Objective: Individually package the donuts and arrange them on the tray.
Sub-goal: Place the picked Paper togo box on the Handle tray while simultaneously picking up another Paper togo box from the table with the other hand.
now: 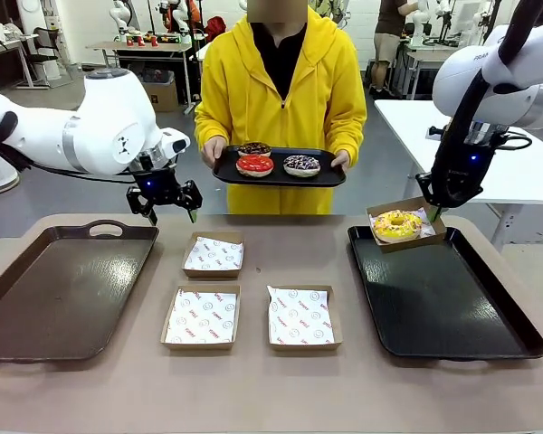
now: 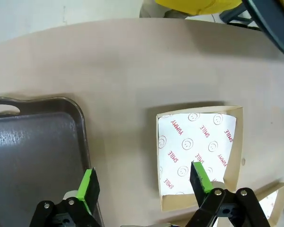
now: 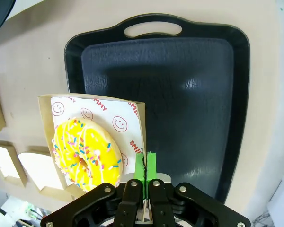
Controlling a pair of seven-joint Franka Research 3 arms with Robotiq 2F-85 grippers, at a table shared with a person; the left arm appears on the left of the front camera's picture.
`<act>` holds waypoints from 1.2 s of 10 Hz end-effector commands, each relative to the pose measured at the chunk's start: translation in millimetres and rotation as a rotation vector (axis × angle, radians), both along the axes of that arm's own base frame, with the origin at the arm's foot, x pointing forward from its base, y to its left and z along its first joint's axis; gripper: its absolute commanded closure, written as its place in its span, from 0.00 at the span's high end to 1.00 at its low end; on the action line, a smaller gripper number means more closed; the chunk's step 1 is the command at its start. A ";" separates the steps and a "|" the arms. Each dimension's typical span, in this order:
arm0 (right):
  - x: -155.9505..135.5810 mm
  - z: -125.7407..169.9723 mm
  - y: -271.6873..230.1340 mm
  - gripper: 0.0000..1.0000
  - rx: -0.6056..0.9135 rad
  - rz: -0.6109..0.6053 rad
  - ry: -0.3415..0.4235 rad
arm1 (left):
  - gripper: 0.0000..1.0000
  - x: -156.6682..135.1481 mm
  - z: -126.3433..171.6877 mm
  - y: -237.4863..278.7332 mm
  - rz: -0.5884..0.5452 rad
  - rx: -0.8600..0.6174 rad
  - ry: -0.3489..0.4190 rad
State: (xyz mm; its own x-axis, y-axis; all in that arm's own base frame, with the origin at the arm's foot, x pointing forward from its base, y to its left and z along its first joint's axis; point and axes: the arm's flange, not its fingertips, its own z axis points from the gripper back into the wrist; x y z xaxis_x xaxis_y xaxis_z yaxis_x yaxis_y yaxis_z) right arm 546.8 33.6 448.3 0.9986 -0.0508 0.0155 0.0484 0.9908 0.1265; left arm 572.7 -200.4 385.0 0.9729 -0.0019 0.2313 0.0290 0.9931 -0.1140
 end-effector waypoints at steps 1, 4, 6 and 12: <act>-0.6 3.3 -0.3 0.01 -0.012 0.007 0.001 | 1.00 5.3 -8.2 -9.7 0.023 0.011 -0.019; -0.6 3.3 -0.3 0.01 -0.012 0.007 0.001 | 1.00 0.6 -11.5 -5.9 -0.009 -0.001 0.006; -0.6 3.3 -0.3 0.01 -0.012 0.007 0.001 | 1.00 0.6 -11.5 -5.9 -0.009 -0.001 0.006; -0.6 3.3 -0.3 0.01 -0.012 0.007 0.001 | 1.00 0.6 -11.5 -5.9 -0.009 -0.001 0.006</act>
